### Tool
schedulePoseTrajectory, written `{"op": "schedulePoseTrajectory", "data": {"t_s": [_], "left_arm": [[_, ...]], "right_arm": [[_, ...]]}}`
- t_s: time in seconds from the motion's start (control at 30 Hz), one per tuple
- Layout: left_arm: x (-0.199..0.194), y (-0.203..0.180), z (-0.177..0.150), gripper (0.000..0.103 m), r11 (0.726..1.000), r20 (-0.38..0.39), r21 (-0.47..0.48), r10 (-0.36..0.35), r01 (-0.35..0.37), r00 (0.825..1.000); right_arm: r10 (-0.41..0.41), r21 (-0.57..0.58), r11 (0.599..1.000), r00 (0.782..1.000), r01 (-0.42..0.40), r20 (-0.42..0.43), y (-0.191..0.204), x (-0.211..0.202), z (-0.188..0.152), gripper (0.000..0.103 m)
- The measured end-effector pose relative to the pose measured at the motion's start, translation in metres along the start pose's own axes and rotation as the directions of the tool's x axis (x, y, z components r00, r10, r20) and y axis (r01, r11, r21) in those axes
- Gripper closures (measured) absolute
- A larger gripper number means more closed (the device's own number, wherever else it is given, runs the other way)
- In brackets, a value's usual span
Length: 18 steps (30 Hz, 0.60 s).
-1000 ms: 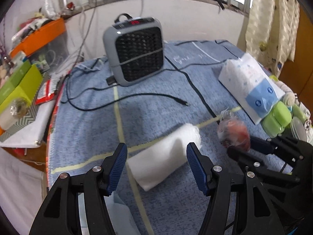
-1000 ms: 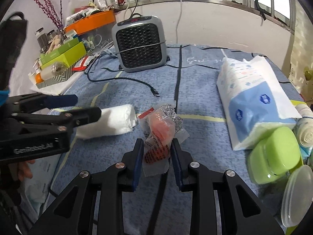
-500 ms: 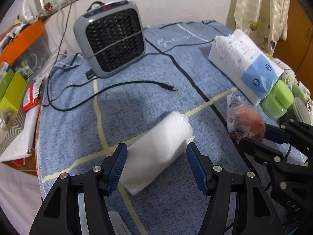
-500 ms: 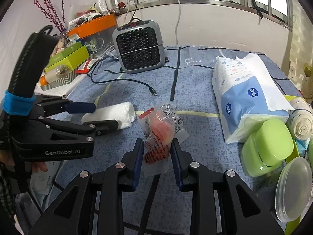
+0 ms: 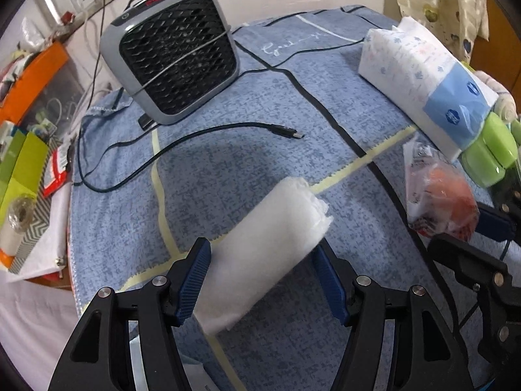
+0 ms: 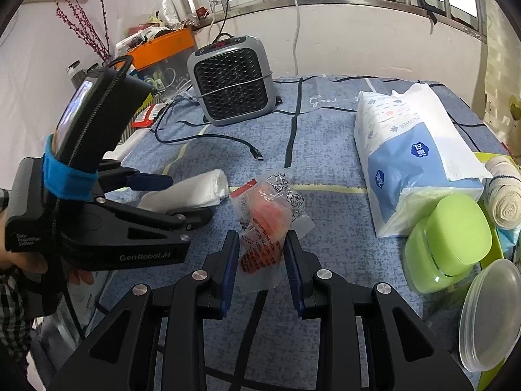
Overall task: Organize soft objects
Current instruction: 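Grasp the white rolled cloth with the left tool while the right holds the bag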
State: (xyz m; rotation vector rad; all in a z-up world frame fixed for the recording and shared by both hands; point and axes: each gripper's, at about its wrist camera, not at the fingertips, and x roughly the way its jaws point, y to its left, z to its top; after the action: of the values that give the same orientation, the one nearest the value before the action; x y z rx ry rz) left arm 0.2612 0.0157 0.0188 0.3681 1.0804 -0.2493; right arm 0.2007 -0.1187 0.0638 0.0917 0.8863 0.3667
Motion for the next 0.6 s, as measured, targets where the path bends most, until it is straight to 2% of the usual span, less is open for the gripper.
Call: {"op": "schedulePoseTrajectory", "data": {"t_s": [0.17,0.27,0.33,0.43,0.6], "left_arm": [[0.0037,0.0091,0.0029,0.041,0.999,-0.006,-0.038,-0.010,0.009,1.000],[0.0036,0.0083,0.0032,0.050,0.999,-0.003,-0.039,-0.009,0.009,1.000],[0.0025,0.0080,0.0029,0.061,0.999,0.000,-0.040,0.007,-0.007,1.000],[0.0013,0.0082,0.0023,0.071,0.999,0.003,-0.044,0.022,-0.021,1.000],[-0.0039,0.0105,0.0017,0.077,0.997,0.022,-0.073,0.021,-0.019,1.000]], "right_arm": [[0.014,0.004,1.000,1.000,-0.014,-0.003,-0.0008,-0.0001,-0.0020,0.074],[0.021,0.011,1.000,1.000,-0.021,-0.005,-0.0033,-0.0002,-0.0017,0.074],[0.024,0.013,1.000,1.000,-0.024,-0.004,-0.0040,-0.0004,-0.0018,0.074],[0.028,0.015,1.000,1.000,-0.028,-0.003,-0.0044,-0.0007,-0.0022,0.074],[0.030,0.017,0.999,1.000,-0.030,-0.002,-0.0046,-0.0014,-0.0026,0.074]]}}
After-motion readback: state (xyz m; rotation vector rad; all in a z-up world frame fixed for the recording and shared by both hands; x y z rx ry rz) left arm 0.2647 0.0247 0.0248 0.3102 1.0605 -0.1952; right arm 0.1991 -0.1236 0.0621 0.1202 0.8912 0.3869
